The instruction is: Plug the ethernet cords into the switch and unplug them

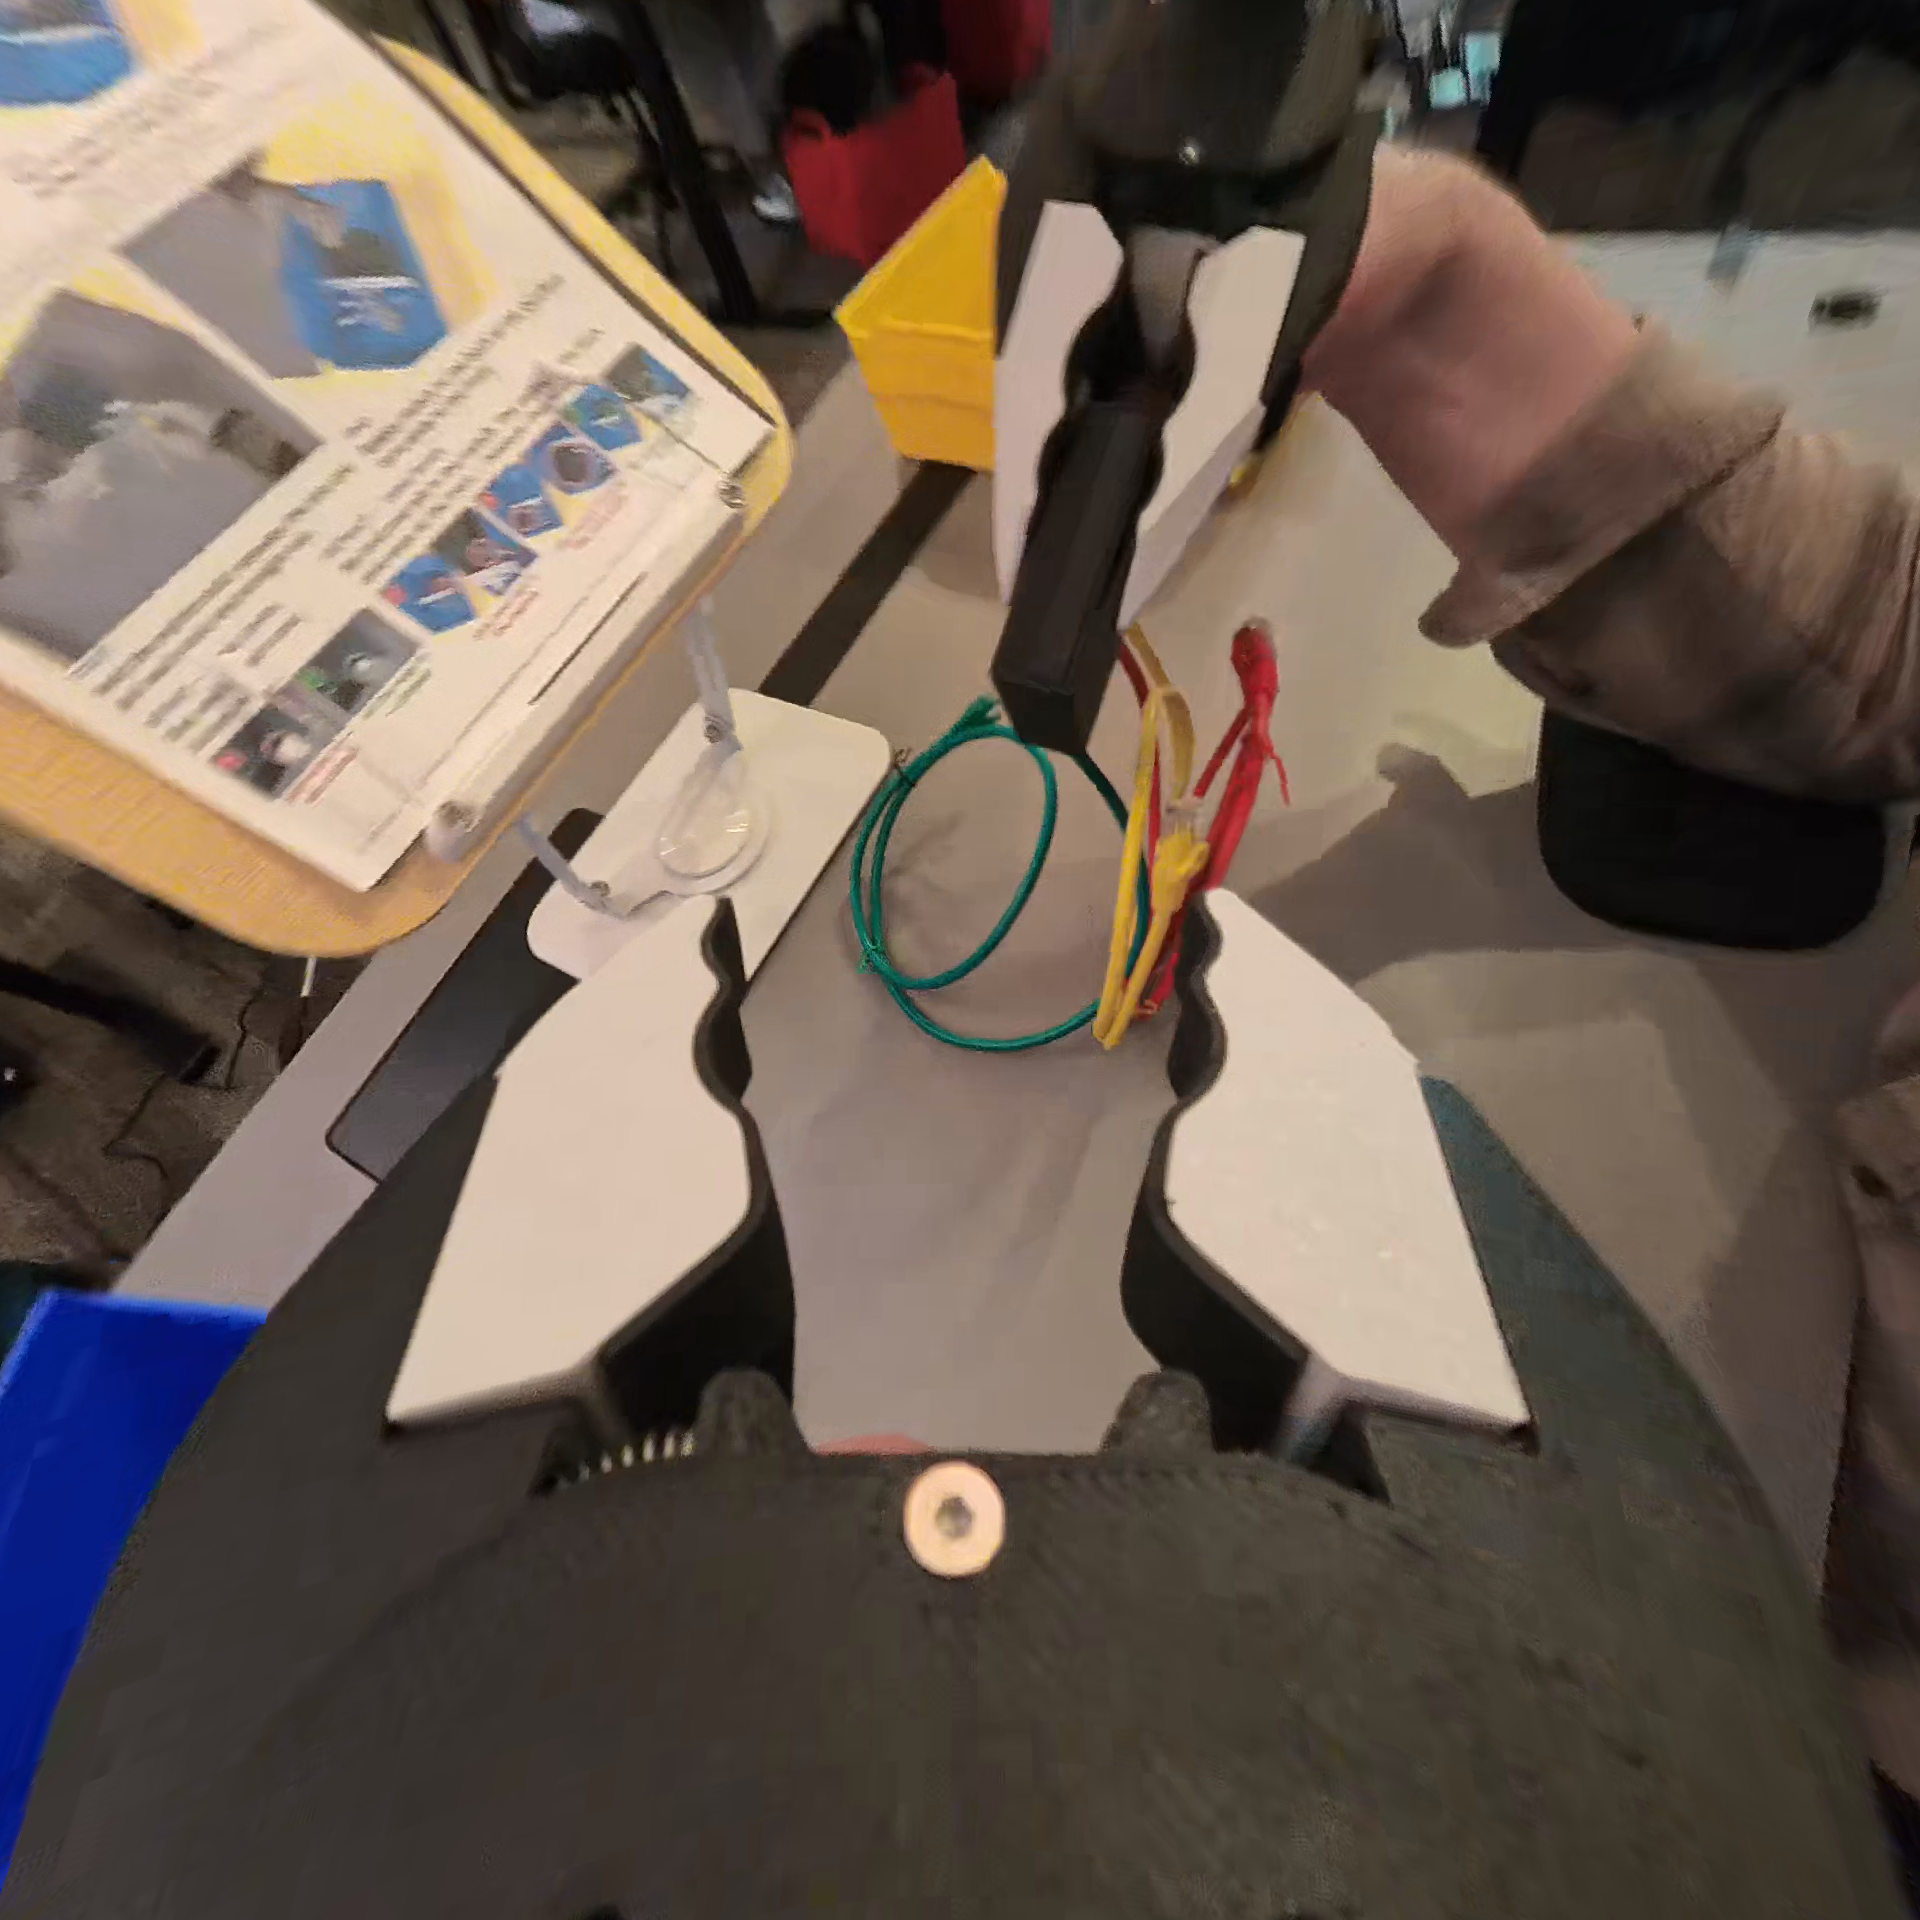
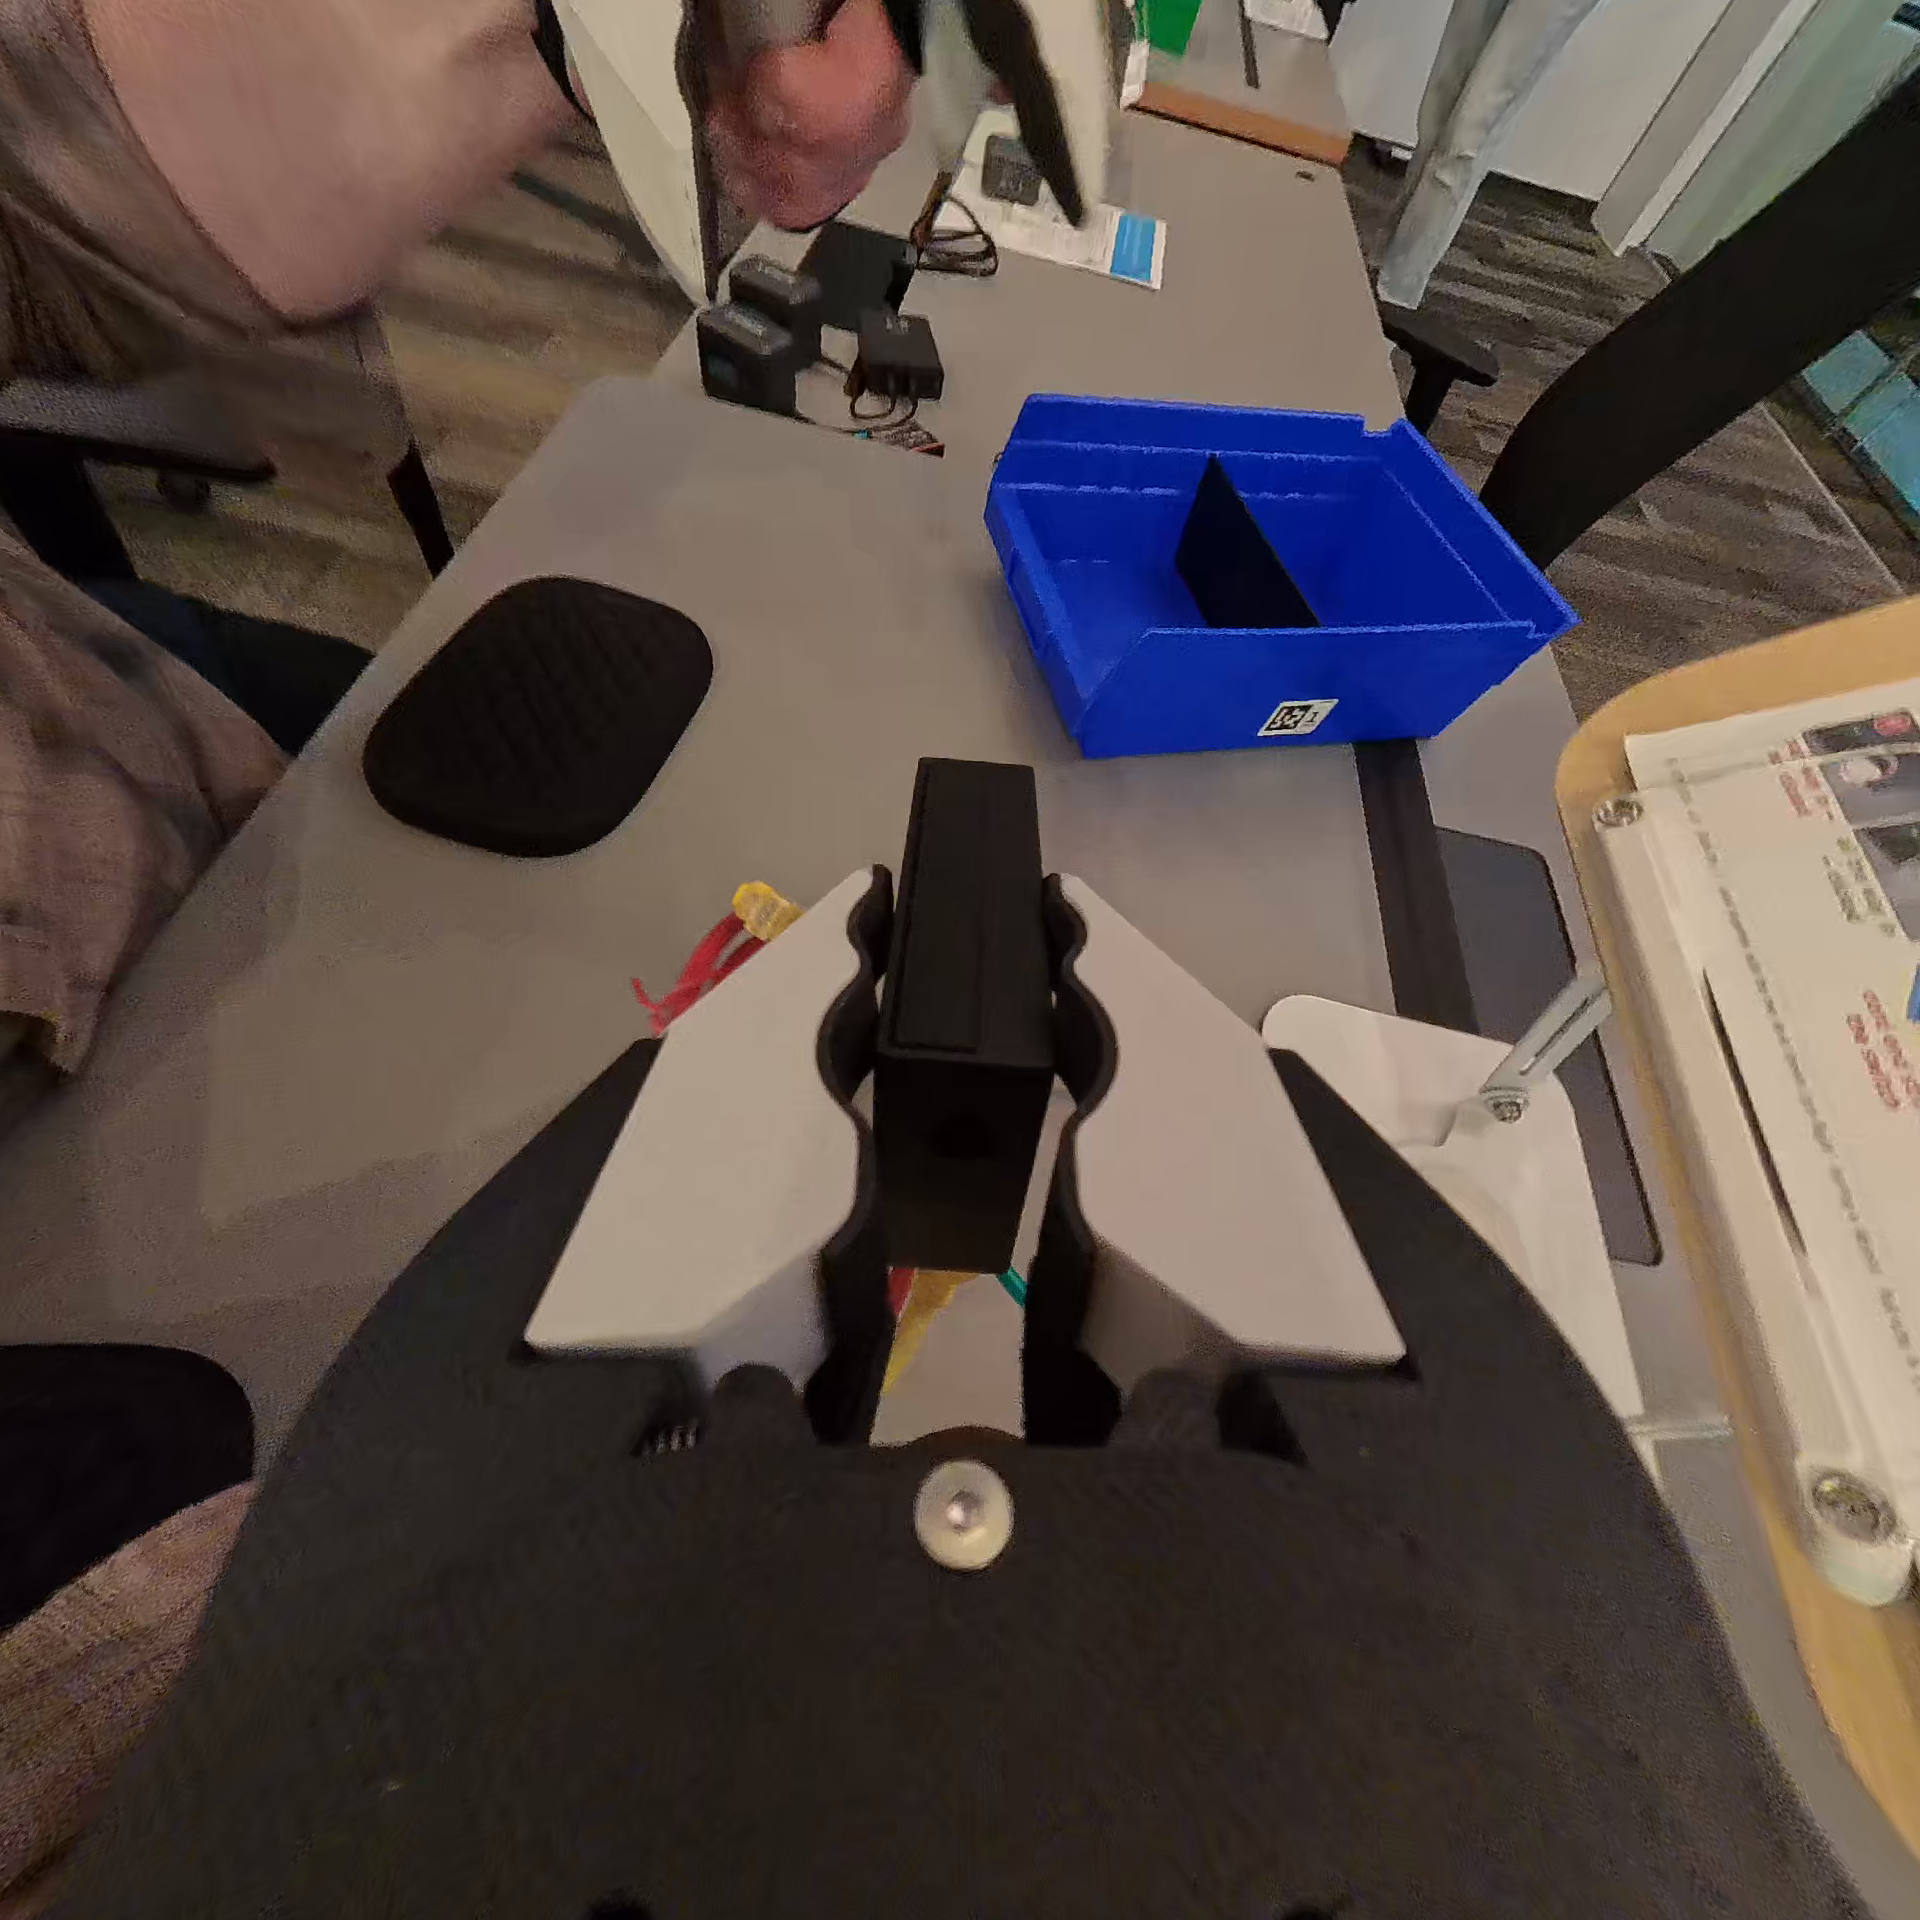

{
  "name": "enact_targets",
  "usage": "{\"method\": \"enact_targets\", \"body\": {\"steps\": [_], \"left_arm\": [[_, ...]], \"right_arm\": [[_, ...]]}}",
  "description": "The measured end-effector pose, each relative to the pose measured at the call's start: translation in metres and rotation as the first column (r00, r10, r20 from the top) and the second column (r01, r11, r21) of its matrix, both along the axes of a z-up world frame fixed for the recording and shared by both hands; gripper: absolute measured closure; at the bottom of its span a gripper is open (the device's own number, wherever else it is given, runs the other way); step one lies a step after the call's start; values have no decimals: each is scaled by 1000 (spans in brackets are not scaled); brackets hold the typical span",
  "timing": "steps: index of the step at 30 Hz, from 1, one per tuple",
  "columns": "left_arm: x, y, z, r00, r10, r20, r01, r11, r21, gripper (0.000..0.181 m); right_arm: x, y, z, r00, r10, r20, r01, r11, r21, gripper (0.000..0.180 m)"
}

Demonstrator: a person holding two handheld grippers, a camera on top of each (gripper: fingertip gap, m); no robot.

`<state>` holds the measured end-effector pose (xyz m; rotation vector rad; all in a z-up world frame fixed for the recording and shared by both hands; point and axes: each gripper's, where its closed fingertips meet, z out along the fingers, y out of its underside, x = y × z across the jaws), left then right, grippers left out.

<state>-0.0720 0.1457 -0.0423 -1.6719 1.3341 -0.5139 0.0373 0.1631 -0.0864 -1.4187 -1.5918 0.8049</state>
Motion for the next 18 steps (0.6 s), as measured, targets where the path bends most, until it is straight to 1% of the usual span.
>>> {"method": "enact_targets", "body": {"steps": [3, 6, 9, 11, 14, 15, 17, 18], "left_arm": [[34, 1, -2, 988, -73, -133, 76, 997, 23, 102], [55, 7, -12, 949, -113, -294, 122, 992, 14, 101], [67, 14, -25, 872, -128, -473, 162, 986, 31, 101], [72, 15, -36, 820, -152, -551, 180, 984, -5, 105], [74, 12, -56, 765, -203, -611, 175, 979, -106, 109], [74, 11, -62, 754, -217, -620, 173, 976, -131, 114], [75, 11, -72, 756, -227, -614, 164, 974, -157, 118], [77, 8, -77, 762, -242, -600, 163, 969, -183, 133]], "right_arm": [[-12, -7, -2, 999, 23, 39, -26, 998, 57, 154], [-20, -11, -5, 996, 38, 79, -46, 993, 110, 153], [-26, -14, -10, 992, 45, 122, -63, 987, 146, 153], [-29, -16, -12, 989, 52, 138, -76, 982, 170, 153], [-34, -18, -9, 990, 64, 123, -86, 979, 183, 154], [-34, -19, -8, 991, 69, 116, -90, 979, 184, 153], [-34, -21, -5, 992, 75, 105, -93, 978, 185, 153], [-34, -21, -4, 992, 74, 100, -92, 978, 186, 154]]}}
